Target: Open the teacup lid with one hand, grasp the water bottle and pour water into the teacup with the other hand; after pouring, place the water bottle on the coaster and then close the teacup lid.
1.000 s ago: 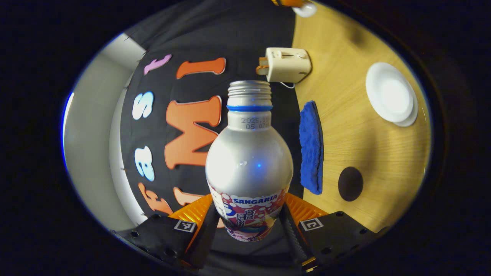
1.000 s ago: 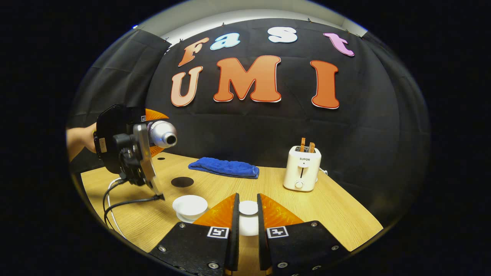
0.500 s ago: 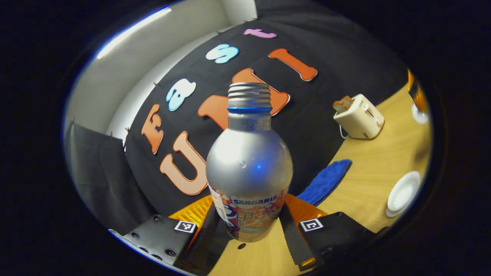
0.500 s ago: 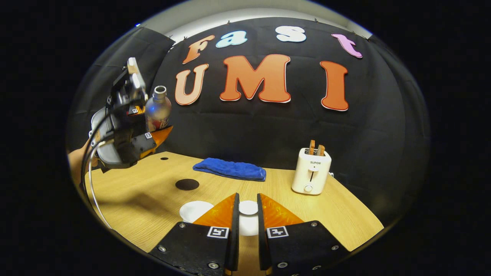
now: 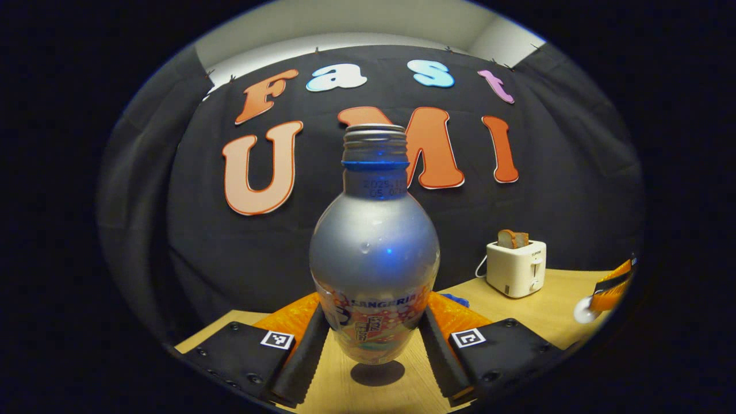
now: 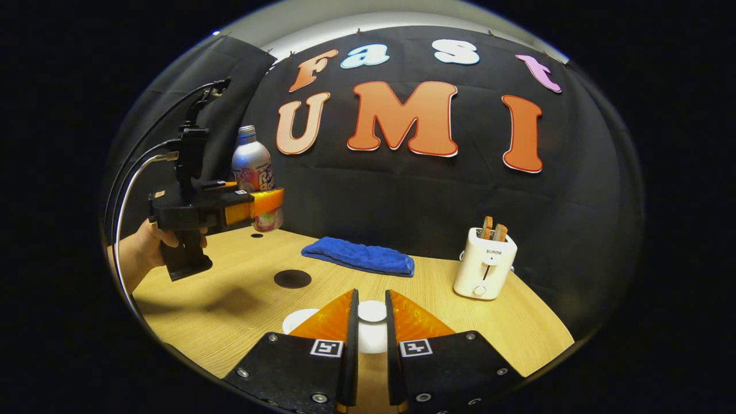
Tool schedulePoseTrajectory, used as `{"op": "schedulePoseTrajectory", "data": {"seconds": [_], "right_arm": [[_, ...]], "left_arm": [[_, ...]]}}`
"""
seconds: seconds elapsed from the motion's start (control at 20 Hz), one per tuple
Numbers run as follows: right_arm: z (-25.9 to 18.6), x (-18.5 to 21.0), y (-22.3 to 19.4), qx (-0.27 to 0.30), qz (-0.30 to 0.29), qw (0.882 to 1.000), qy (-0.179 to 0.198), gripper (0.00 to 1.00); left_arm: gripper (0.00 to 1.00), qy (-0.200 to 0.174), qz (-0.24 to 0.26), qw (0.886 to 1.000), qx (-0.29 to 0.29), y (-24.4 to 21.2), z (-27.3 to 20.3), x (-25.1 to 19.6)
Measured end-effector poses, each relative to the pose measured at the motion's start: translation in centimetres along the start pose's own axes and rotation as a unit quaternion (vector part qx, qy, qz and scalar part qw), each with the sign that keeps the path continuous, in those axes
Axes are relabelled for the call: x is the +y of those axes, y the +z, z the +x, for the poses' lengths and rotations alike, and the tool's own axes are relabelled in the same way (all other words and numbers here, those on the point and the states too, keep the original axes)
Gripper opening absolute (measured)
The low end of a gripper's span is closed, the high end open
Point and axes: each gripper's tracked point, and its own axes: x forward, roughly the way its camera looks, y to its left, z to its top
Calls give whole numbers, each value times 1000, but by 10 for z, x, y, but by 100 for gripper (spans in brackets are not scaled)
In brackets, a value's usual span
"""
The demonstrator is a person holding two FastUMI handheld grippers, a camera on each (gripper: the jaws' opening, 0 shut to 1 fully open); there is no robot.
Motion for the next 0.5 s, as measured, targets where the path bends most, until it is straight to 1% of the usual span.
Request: {"op": "schedulePoseTrajectory", "data": {"seconds": [0.1,0.25,0.3,0.5], "right_arm": [[7,5,-1,1,2,1000,9,21],[14,11,-3,4,5,1000,18,21],[16,12,-4,6,6,1000,19,21],[24,14,-11,12,5,1000,23,22]], "left_arm": [[84,-2,-40,999,18,-12,13,7],[84,-8,-104,994,46,-39,17,10],[84,-4,-114,992,53,-46,19,13],[84,-1,-123,988,94,-84,36,15]]}}
